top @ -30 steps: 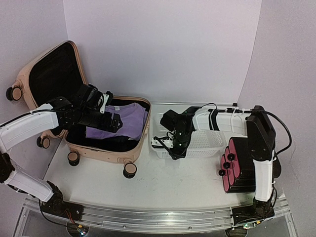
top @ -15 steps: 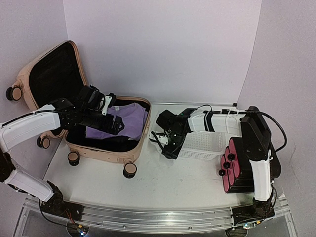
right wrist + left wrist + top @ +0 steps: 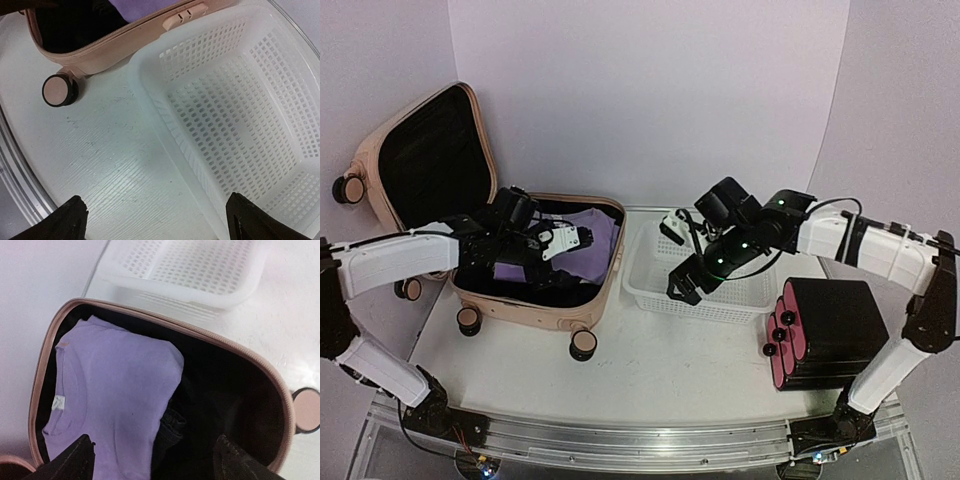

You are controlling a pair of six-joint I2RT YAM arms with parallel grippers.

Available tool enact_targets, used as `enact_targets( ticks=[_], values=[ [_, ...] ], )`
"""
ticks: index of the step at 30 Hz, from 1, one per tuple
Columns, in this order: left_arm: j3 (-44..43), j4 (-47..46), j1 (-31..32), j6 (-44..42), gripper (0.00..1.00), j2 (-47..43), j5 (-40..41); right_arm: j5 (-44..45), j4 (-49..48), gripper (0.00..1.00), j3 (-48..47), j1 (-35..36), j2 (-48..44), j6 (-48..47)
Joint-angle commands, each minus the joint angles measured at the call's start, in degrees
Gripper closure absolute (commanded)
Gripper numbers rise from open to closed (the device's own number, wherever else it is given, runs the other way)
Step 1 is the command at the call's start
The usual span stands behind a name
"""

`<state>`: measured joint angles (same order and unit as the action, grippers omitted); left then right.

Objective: Open, take out, and arrange the luggage

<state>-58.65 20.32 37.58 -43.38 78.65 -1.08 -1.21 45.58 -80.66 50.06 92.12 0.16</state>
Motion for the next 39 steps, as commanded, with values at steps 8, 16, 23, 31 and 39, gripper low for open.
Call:
enact_targets(
  ticks=[8,16,23,31,39],
  values=[
    [-19.6,7.1,-4.7,-25.4,0.42,20.6,-10.4,-4.2,-1.9,0.02,18.2,0.1,-23.6,8.7],
    [-22.1,7.9,-4.4,-26.8,0.36,26.6,-14.5,-1.3,-0.3,0.02,21.0,0.0,-32.4,10.4],
    [-20.0,4.7,-2.6,-28.7,0.35,28.7,-10.4,-3.1,0.6,0.02,20.2,0.1,-30.2,10.3],
    [-17.1,-2.5,-1.3,-30.5,0.37,29.8,-5.4,-4.7,0.0,0.02,20.1,0.1,-27.7,10.5],
    [-18.9,-3.7,-1.1,-30.5,0.49,32.3,-2.1,-4.5,-0.6,0.02,21.2,0.1,-28.6,11.6]
  ],
)
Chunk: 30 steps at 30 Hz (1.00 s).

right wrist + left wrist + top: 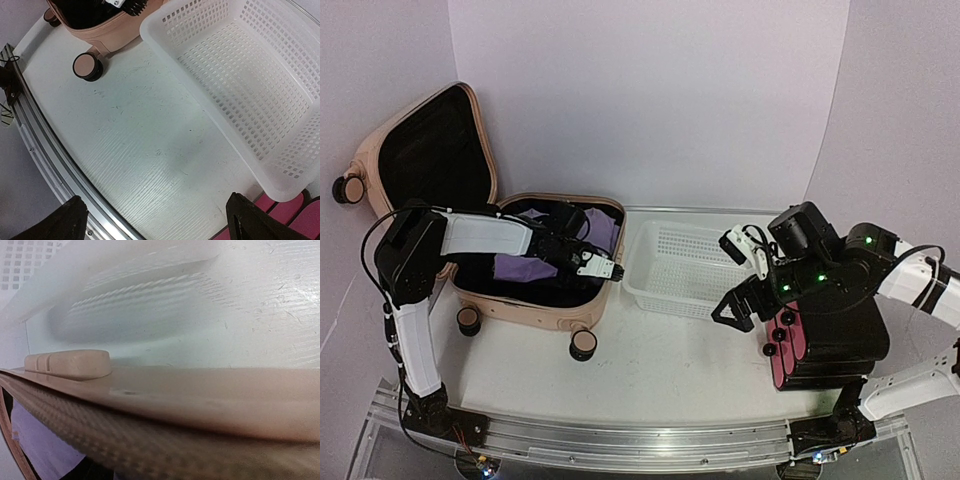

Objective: Open, take out, and arrange the luggage

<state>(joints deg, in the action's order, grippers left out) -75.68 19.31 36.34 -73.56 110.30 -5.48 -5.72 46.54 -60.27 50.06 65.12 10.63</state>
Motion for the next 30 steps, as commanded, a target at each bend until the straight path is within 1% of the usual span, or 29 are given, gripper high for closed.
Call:
enact_targets(
  ticks=[1,2,4,5,6,8,11,13,16,21,27,30],
  values=[
    [-1.8,-3.0,0.1,-0.2,0.54,0.8,2.8,0.0,-1.5,0.02,0.8,0.1,-1.7,1.3],
    [-1.7,-3.5,0.1,-0.1,0.6,0.8,3.5,0.0,-1.5,0.02,0.5,0.0,-1.7,1.7],
    [-1.9,-4.9,0.1,0.7,0.79,0.9,4.8,0.6,-1.3,0.02,0.3,0.1,-1.7,2.5],
    [-1.8,-5.8,0.1,2.0,0.86,0.6,4.9,1.6,-1.3,0.02,0.4,0.1,-1.6,3.2],
    [-1.4,-6.8,0.1,3.3,0.91,-0.4,4.9,3.0,-1.5,0.02,0.5,0.1,-1.4,3.9],
    [-0.5,-7.9,0.1,6.7,0.93,-2.1,4.4,7.0,-2.1,0.02,-0.2,0.0,-0.2,6.3],
    [-0.1,-8.5,0.1,11.6,0.96,-4.0,2.6,14.5,-2.4,0.02,-3.0,0.1,2.7,13.9],
    [0.0,-8.8,0.1,14.4,0.99,-5.0,2.1,16.6,-3.7,0.02,-4.5,0.0,4.5,16.6],
    [1.9,-10.1,0.0,18.2,1.0,-7.4,1.3,17.6,-7.7,0.02,-7.6,0.1,8.3,19.3],
    [4.5,-13.2,-0.5,23.9,1.0,-10.5,1.3,16.1,-8.8,0.02,-18.7,0.0,17.4,24.4],
    [7.5,-18.2,-0.9,33.2,1.0,-13.3,2.1,16.8,-11.8,0.02,-31.5,-0.1,28.6,37.7],
    [8.7,-19.1,-1.0,37.5,1.0,-15.2,0.8,16.0,-12.9,0.02,-36.4,-0.6,33.7,45.2]
  ],
)
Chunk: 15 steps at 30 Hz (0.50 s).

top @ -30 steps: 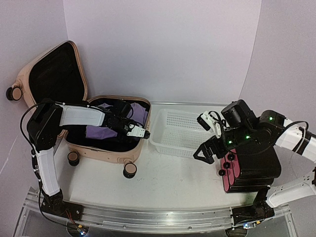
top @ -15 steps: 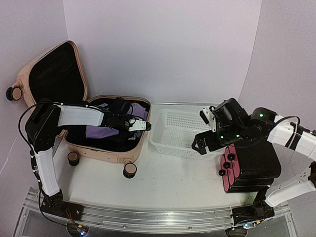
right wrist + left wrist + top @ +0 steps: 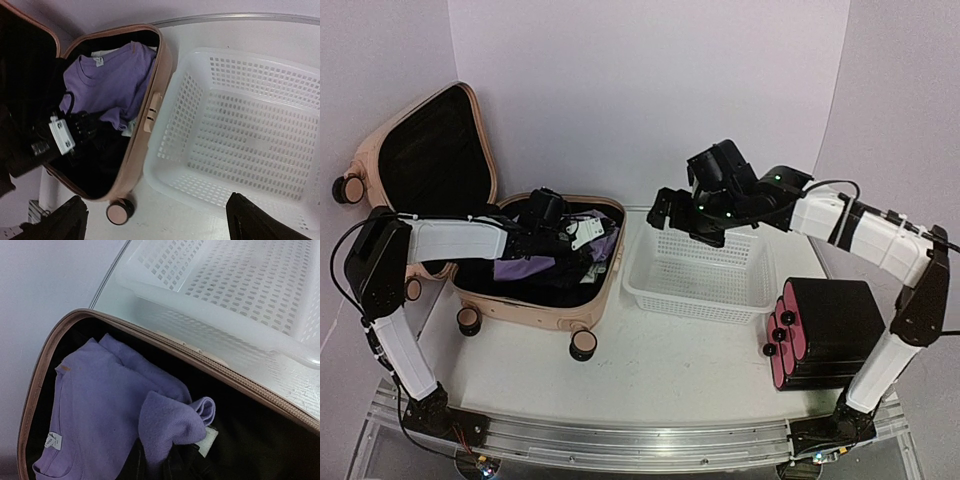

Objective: Open, take out, and arrange the luggage

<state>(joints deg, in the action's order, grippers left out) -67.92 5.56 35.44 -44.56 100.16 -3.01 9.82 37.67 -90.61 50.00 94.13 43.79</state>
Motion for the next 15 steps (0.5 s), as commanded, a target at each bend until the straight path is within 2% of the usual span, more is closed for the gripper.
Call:
enact_targets(
  ticks=[1,5,8,11,15],
  values=[
    [1.4,-7.1,-0.1,9.7,1.0,-5.7,-1.9,-0.9,-4.9,0.02,-7.5,-0.9,6.4,14.4],
    [3.1,-8.6,-0.2,12.1,1.0,-7.4,-2.1,-5.7,-7.6,0.02,-12.8,-2.1,13.1,23.2],
    [4.1,-8.6,-0.2,12.2,1.0,-7.6,-1.1,-7.9,-9.6,0.02,-15.5,-2.5,16.3,25.2],
    [5.2,-8.6,-0.2,11.6,1.0,-7.4,-2.7,-7.0,-9.9,0.02,-14.5,-2.4,15.9,24.8],
    [5.2,-8.6,-0.2,14.4,1.0,-6.3,-0.3,-6.4,-11.4,0.02,-10.4,-3.2,14.0,25.9]
  ],
)
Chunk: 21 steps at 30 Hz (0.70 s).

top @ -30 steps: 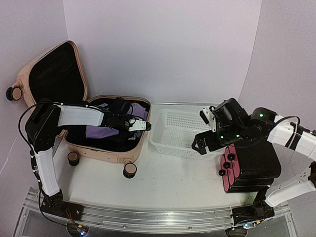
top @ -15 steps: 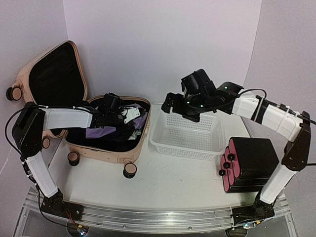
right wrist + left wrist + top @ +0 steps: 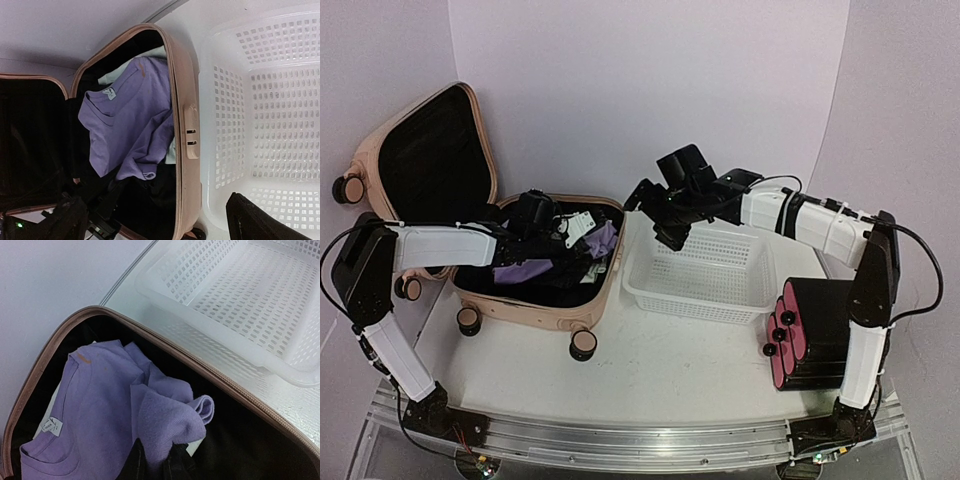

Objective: Open, take out, and arrange the luggage

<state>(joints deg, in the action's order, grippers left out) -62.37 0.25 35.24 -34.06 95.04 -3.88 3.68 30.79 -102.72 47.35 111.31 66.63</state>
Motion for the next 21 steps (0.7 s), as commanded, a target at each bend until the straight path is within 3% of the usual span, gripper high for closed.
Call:
enact_targets(
  ticks=[1,8,16,21],
  values=[
    [-0.5,-3.3,0.0,5.3,1.0,-1.3,0.9,-1.2,-5.1,0.02,2.0,-0.9,-3.0,4.2],
    [-1.7,-3.7,-0.1,14.5,1.0,-4.7,-2.6,-6.4,-6.8,0.02,-4.2,-1.3,3.1,11.6],
    [1.0,-5.6,-0.3,15.9,1.0,-8.6,-3.1,-9.6,-10.4,0.02,-12.2,-1.3,13.6,29.0],
    [2.0,-6.6,-0.3,15.9,1.0,-9.3,-3.5,-8.8,-11.7,0.02,-18.9,-0.7,19.2,33.7]
  ],
)
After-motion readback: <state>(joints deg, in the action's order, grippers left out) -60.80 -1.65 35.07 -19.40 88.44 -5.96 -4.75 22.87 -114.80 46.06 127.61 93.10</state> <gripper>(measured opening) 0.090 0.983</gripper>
